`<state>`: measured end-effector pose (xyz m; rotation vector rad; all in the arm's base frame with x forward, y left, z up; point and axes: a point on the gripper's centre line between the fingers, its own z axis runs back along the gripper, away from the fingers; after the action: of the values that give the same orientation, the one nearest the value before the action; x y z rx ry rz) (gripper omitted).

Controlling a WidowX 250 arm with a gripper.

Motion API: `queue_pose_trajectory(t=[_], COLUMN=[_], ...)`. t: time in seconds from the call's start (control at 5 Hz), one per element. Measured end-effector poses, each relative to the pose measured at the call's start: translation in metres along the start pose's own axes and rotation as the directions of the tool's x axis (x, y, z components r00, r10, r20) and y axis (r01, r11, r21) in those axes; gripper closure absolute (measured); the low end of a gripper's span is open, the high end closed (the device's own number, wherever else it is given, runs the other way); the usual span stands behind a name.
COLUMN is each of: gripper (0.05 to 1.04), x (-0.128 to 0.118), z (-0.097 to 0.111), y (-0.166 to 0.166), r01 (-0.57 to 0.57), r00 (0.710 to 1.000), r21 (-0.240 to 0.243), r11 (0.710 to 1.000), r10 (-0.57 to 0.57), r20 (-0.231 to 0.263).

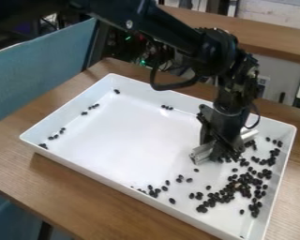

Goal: Sweep into pile

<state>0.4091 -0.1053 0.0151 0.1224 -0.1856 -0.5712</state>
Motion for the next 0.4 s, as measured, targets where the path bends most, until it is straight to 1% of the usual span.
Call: queue_pose_trajectory(t=[0.2, 0.4], gripper=[0.704, 0.704], x=[-0.011, -0.022], z=[0.005, 0.016], y=[-0.012, -0.006], r01=[0.007, -0.019], r00=[1.000, 1.000], r21=[-0.010, 0.005], r11=[1.000, 1.000], r10=[-0.007, 0.019], r20=[-0.004, -0.013])
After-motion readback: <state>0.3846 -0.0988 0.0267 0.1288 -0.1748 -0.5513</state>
